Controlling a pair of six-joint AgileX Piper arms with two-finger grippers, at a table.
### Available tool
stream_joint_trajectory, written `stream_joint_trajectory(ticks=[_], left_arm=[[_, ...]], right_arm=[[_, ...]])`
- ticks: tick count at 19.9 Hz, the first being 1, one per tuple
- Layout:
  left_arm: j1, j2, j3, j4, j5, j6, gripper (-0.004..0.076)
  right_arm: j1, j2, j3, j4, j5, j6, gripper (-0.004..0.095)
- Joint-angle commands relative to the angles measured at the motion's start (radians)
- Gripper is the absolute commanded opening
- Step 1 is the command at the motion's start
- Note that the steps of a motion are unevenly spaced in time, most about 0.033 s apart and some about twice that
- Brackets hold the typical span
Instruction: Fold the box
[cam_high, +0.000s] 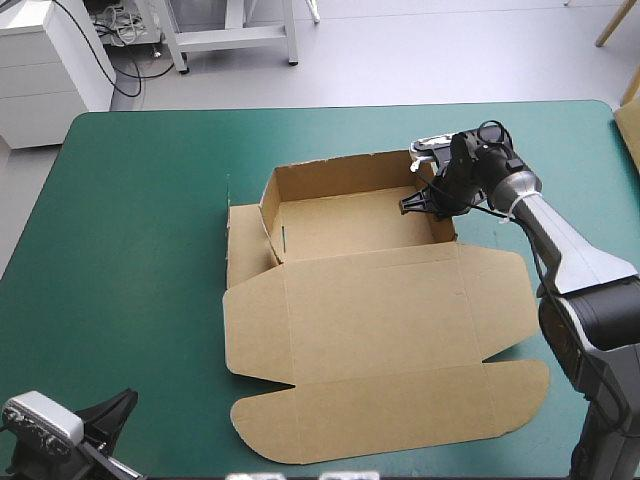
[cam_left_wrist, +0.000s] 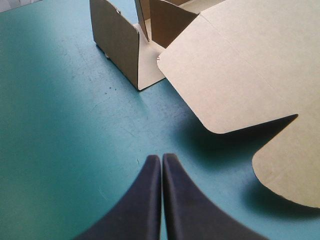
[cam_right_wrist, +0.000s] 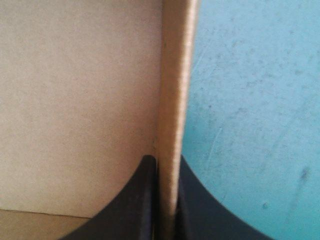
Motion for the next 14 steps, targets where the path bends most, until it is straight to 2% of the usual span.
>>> stream_joint_trajectory(ticks=[1,2,3,14], left_arm=[[0.002,0.021,-0.024,-0.016,-0.073,-0.006,-0.0008],[0.002,0.021,-0.024,-0.017,-0.073,-0.006,-0.0008],[0.002,0.021,-0.024,-0.017,-0.073,-0.006,-0.0008],[0.002,0.021,-0.024,-0.017,-0.08,-0.006,-0.0003]], right_arm=[[-0.002,-0.056,-0.047,-0.033,0.043,-0.002,-0.0021],[-0.002,-0.06,-0.079,-0.064,0.1,-0.002,-0.0021],[-0.002,-0.066,-0.094,-0.078,0.111,-0.002,-0.0021],[-0.003,-0.465,-0.133,-0.062,0.111,0.017,-0.0021]])
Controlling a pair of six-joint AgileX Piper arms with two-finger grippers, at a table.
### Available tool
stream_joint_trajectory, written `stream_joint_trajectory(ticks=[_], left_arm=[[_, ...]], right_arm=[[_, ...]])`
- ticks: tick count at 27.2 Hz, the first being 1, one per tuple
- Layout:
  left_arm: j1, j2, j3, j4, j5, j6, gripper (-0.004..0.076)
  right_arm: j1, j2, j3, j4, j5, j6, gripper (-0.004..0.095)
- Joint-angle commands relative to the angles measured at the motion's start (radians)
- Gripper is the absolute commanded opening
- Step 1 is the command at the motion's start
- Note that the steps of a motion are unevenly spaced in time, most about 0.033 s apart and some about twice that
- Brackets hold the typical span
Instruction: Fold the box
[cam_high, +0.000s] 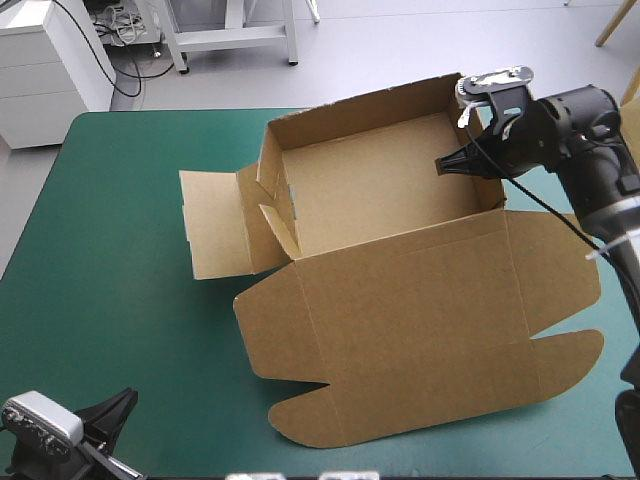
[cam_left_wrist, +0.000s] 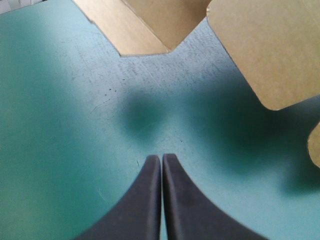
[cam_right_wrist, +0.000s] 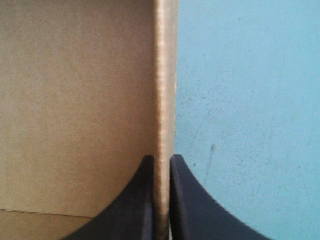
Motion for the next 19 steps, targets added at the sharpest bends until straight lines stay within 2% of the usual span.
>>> stream_joint_trajectory(ticks=[1,2,3,7,9,10,13,19], left_arm=[[0.002,0.021,-0.024,-0.015,-0.076,-0.006,0.0028],[0.002,0.021,-0.024,-0.015,-0.074,-0.006,0.0065],[0.002,0.021,-0.024,-0.017,-0.076,-0.006,0.0165],[0.002,0.021,-0.024,-0.06,-0.115,-0.006,0.0471],[0.002,0.021,-0.024,-0.094,-0.174,-0.006,0.0563],[0.002,0.021,-0.024,-0.122,-0.201,-0.024,0.0584],[0.002,0.021,-0.024,-0.19,-0.241,-0.035,0.0578],[0.002,0.048,-0.029,-0.066,-0.256,-0.082,0.0538]], right_arm=[[-0.004,-0.122,-0.033,0.007,-0.041,0.001,-0.0021],[-0.004,-0.135,-0.033,0.007,-0.041,0.001,-0.0021],[-0.004,-0.153,-0.033,0.007,-0.041,0.001,-0.0021],[-0.004,-0.177,-0.019,0.007,-0.041,0.001,-0.0021],[-0.004,-0.182,-0.001,0.007,-0.041,0.001,-0.0021],[-0.004,-0.187,0.012,0.007,-0.041,0.001,-0.0021],[-0.004,-0.189,0.052,0.004,-0.041,0.001,-0.0021],[-0.004,-0.189,0.096,-0.004,-0.041,0.001,-0.0021]])
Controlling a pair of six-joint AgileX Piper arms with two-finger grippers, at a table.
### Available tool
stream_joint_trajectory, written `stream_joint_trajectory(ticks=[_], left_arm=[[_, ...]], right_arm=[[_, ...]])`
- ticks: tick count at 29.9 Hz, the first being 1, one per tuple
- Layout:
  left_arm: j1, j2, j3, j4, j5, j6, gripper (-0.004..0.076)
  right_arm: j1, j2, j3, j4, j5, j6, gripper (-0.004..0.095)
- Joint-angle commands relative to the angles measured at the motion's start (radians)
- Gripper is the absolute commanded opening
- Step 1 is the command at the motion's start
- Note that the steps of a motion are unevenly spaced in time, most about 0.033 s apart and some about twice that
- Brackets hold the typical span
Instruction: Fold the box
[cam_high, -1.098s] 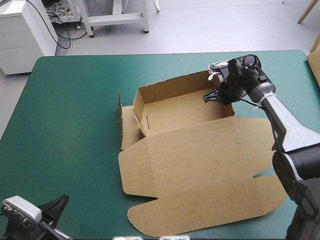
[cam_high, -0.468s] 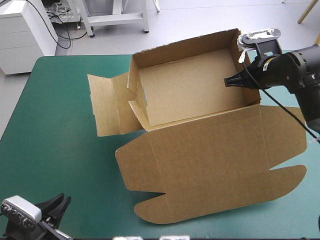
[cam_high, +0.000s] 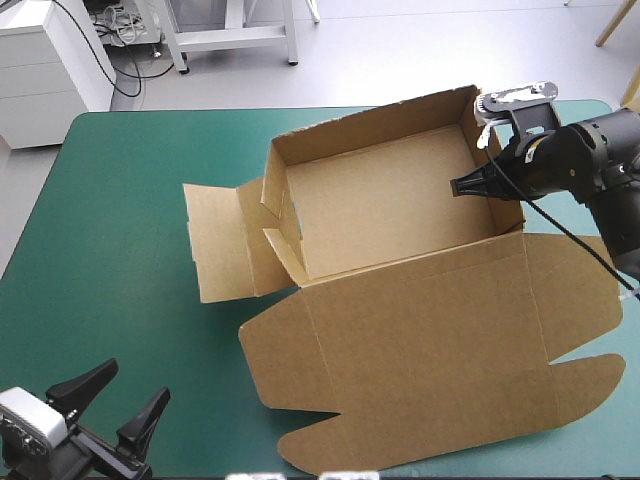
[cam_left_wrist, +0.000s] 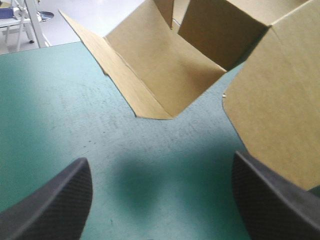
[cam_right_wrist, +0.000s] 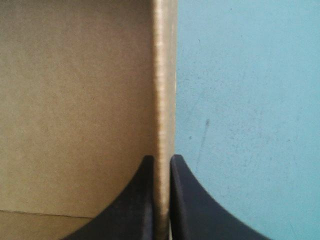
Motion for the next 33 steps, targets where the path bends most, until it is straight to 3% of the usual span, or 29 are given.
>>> stream_joint_trajectory(ticks=[1,11,22,27,33], left_arm=[[0.002,0.065,-0.033,0.081,-0.082,-0.079,0.0538],[0.002,0.473,-0.127,0.288,-0.102,-0.292,0.0536],[0.031,0.895,-0.434,0.295,-0.095,-0.297,0.0523],[0.177,1.002,-0.575,0.269,-0.033,-0.239,0.0463],[0.45,1.115,-0.679,0.008,0.047,0.025,0.0442]], right_arm=[[-0.004,-0.041,-0.024,-0.011,-0.06,0.001,-0.0021],[-0.004,-0.079,-0.024,-0.038,-0.06,0.001,-0.0021],[-0.004,-0.142,-0.044,-0.036,-0.06,0.048,-0.0021],[-0.004,-0.158,-0.057,-0.034,-0.06,0.062,-0.0022],[-0.004,-0.158,-0.074,0.016,-0.06,0.069,-0.0022]])
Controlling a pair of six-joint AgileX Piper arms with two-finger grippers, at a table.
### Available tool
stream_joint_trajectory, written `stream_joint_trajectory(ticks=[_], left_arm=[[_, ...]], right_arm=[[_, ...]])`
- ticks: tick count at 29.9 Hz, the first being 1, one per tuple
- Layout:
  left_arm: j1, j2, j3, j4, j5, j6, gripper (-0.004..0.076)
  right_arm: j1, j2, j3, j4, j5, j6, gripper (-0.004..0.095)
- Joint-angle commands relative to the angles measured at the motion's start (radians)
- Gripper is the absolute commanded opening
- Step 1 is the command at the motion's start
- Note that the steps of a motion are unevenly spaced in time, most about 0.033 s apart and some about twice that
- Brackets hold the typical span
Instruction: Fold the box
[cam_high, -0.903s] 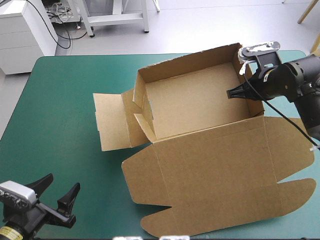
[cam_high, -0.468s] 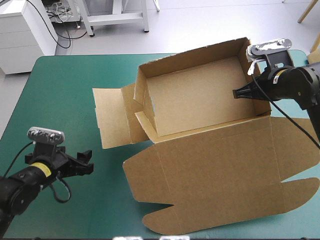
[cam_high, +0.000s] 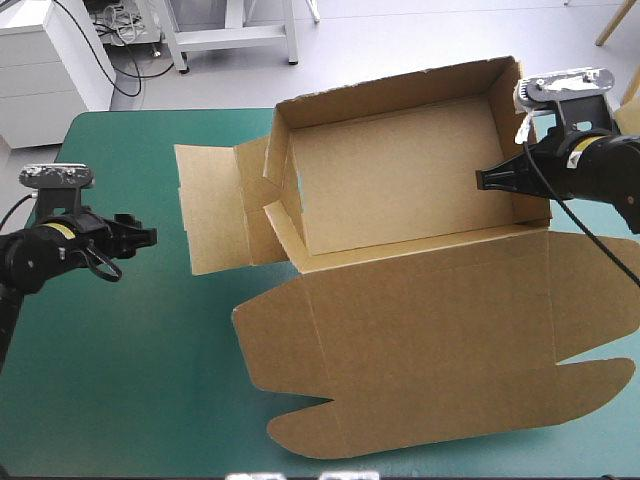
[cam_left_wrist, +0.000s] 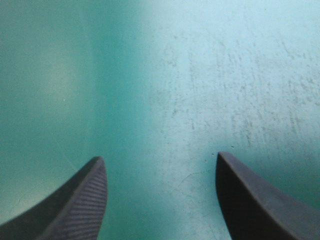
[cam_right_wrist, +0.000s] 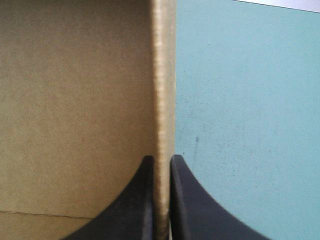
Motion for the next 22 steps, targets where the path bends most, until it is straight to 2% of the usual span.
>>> stream_joint_trajectory(ticks=[1,4,8,15,22], left_arm=[[0.165,0.056,-0.06,-0.234,0.0,0.205,0.0442],[0.279,0.126,-0.06,-0.467,0.041,0.38,0.0442],[0.327,0.235,-0.06,-0.687,0.07,0.542,0.0442],[0.29,0.404,-0.04,-0.998,0.182,0.752,0.0442],[0.144,0.51,-0.024,-1.083,0.145,0.795,0.0442]], right_arm=[[-0.004,-0.031,-0.04,0.039,-0.066,0.016,-0.0021],[-0.004,-0.031,-0.04,0.047,-0.066,0.016,-0.0022],[-0.004,-0.031,-0.04,0.067,-0.066,0.016,-0.0022],[-0.004,-0.031,-0.04,0.074,-0.071,0.016,-0.0022],[-0.004,-0.008,-0.04,0.098,-0.09,0.014,-0.0022]])
